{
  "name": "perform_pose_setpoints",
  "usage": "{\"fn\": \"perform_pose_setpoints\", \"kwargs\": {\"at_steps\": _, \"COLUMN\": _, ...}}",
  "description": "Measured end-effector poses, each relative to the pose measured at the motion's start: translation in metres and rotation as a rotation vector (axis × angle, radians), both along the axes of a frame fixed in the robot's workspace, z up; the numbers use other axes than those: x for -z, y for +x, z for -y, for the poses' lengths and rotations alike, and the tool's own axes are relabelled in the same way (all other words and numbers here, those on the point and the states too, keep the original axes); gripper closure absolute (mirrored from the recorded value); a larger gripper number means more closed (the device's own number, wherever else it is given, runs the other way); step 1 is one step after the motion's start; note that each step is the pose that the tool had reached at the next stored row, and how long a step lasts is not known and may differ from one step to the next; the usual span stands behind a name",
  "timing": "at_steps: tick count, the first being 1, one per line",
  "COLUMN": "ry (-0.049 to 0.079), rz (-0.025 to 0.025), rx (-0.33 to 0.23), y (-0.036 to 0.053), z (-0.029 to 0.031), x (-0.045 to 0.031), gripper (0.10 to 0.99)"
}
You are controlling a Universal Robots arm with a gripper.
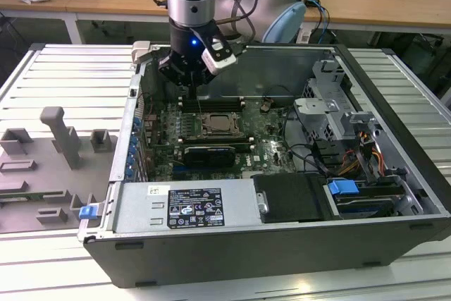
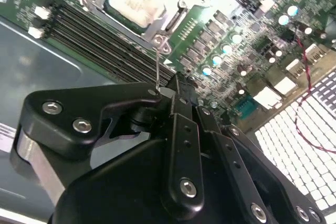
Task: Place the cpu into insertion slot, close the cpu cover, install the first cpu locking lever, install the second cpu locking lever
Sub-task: 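Install the first cpu locking lever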
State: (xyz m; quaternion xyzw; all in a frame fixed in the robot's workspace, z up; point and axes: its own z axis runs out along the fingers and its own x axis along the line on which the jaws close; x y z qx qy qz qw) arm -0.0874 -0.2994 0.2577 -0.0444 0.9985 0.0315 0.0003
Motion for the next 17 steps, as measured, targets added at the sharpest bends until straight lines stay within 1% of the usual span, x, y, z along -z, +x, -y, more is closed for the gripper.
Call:
{"fn": "perform_pose_setpoints", "kwargs": {"at_steps": 12, "ry": 0.0, "rz": 0.0, "rx": 0.007, "y": 0.0184, "z": 0.0, "x": 0.0009, "gripper": 0.98}}
{"fn": "perform_pose_setpoints", "kwargs": {"at_steps": 17, "ry": 0.0, "rz": 0.0001, "rx": 0.009, "y": 0.0225, "z": 0.0, "x": 0.0012, "gripper": 0.98}}
